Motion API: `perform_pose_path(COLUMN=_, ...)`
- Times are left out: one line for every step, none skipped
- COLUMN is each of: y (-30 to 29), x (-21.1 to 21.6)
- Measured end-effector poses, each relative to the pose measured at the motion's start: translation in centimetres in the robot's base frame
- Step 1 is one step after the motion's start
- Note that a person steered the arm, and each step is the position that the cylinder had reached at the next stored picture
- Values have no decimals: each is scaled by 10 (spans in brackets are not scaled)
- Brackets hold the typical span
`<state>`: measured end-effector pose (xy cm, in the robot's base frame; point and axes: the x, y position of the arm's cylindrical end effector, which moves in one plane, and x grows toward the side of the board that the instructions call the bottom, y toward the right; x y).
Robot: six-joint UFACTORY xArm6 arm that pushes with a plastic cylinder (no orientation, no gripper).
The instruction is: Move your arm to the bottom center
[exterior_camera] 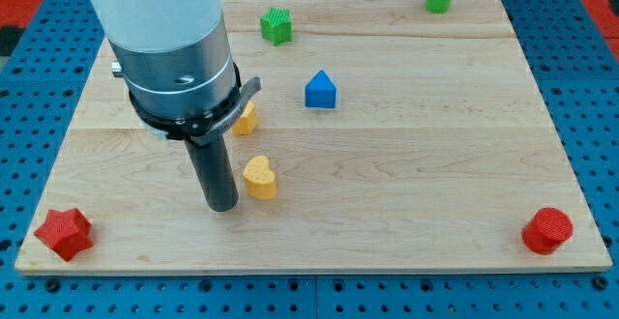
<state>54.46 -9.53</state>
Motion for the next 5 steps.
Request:
perform_pose_path(y=6, x=13)
perform_pose_path(y=13, x=22)
perform_pose_path(y=25, x=30)
perform_pose_path(y=25, x=30)
perform_pose_path(y=31, x=30)
